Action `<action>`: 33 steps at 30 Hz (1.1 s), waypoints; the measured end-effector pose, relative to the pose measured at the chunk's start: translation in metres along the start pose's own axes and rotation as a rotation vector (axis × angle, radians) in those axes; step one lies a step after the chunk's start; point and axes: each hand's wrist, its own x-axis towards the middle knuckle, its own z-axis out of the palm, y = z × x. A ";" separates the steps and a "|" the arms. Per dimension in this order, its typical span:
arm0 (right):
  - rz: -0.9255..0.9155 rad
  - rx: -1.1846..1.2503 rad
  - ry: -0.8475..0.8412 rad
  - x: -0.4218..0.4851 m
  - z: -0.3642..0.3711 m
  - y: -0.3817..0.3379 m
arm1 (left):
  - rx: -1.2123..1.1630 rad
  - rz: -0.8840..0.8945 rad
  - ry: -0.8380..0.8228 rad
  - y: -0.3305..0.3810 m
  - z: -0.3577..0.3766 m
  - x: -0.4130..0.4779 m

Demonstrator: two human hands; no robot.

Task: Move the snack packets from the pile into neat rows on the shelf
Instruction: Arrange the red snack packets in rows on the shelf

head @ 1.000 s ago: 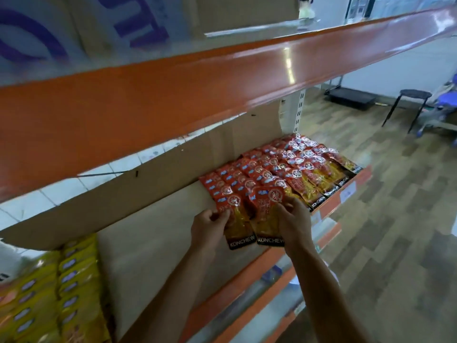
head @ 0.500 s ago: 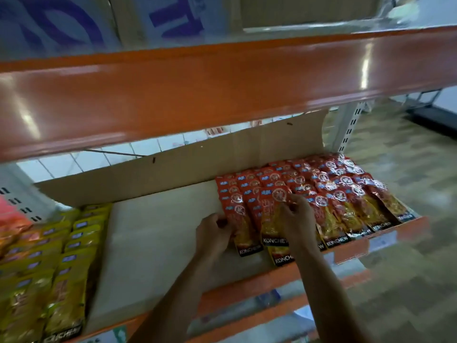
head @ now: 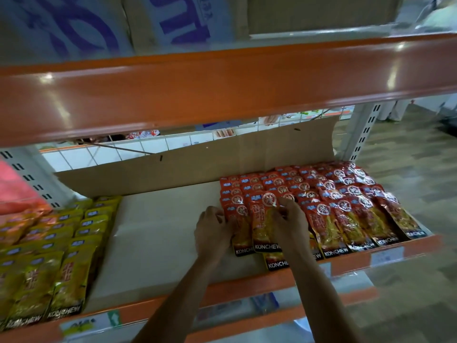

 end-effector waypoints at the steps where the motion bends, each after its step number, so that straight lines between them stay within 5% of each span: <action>1: -0.011 0.000 -0.009 -0.001 0.001 -0.001 | -0.056 0.040 0.000 0.002 0.000 -0.002; 7: -0.039 -0.076 -0.077 -0.009 0.017 -0.001 | -0.384 0.062 -0.314 0.015 -0.005 -0.015; 33: -0.132 -0.276 -0.066 -0.008 0.010 0.007 | 0.105 0.040 -0.174 -0.008 -0.004 -0.025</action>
